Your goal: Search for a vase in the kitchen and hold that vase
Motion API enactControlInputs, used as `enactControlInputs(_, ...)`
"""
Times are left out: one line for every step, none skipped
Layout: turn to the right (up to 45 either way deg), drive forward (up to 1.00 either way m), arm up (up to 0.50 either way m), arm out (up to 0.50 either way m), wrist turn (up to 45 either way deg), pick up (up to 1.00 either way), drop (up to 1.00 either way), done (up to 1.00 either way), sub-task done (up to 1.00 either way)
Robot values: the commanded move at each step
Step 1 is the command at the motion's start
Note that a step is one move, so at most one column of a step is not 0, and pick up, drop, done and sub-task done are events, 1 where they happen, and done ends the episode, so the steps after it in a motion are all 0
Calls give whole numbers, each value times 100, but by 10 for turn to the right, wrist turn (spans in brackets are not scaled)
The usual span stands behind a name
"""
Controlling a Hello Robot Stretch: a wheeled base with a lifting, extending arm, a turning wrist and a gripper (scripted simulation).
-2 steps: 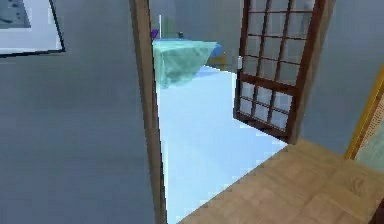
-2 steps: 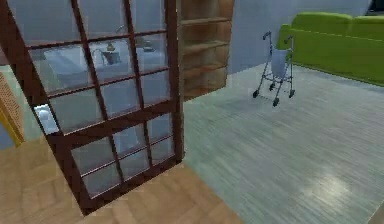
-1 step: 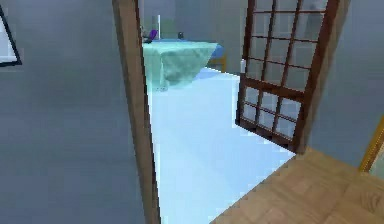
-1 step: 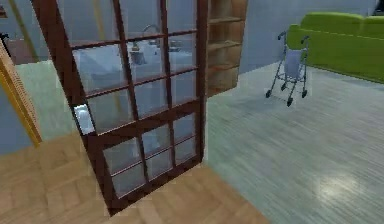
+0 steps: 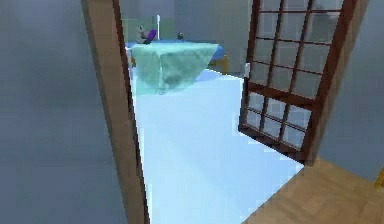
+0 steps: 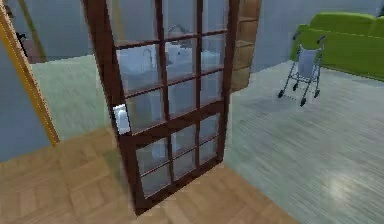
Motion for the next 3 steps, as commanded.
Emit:
enactControlInputs(450, 0, 0, 0, 0, 0, 0, 0, 0)
enactControlInputs(60, 0, 0, 0, 0, 0, 0, 0, 0)
enactControlInputs(0, 100, 0, 0, 0, 0, 0, 0, 0)
